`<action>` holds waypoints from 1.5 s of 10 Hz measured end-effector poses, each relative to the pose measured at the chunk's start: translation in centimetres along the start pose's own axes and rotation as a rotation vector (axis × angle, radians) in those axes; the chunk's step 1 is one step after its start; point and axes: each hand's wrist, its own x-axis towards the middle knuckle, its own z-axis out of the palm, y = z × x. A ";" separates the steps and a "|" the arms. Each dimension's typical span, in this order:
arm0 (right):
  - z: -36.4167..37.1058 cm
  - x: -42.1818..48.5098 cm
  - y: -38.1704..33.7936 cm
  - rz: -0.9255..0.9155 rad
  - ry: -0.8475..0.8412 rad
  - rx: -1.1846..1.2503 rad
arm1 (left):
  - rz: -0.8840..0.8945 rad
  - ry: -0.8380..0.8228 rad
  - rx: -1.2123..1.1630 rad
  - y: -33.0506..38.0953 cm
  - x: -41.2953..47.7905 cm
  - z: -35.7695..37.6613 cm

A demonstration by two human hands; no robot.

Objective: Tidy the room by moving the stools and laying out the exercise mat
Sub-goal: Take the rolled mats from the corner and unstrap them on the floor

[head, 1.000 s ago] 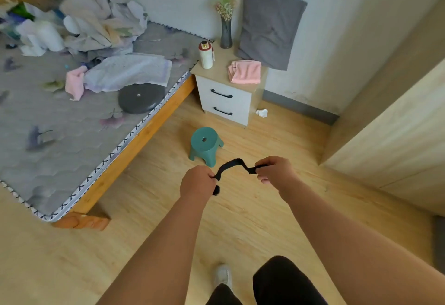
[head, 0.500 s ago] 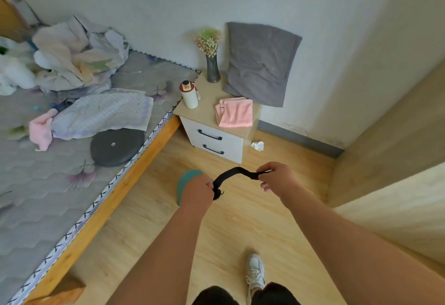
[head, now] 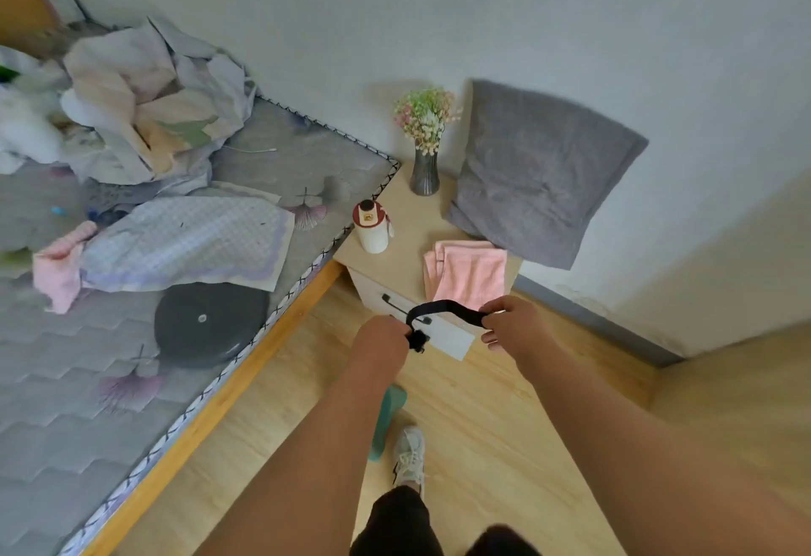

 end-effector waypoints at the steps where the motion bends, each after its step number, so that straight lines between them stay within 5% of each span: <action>1: 0.3 3.3 -3.9 -0.015 -0.001 0.006 | 0.018 -0.014 -0.046 2.2 4.8 -2.2; 5: 1.6 18.5 -12.1 0.017 -0.040 -0.065 | -0.134 -0.081 -0.063 8.4 19.9 -4.1; 9: 6.1 35.6 -12.6 0.004 -0.148 -0.295 | -0.228 -0.167 0.049 9.8 34.8 -0.6; 12: 7.7 37.8 -13.2 0.001 -0.254 -0.454 | -0.248 -0.233 0.069 9.0 34.9 -0.4; 15: 10.9 31.0 -13.9 -0.127 -0.367 -0.606 | -0.376 -0.211 -0.090 5.6 27.6 -1.8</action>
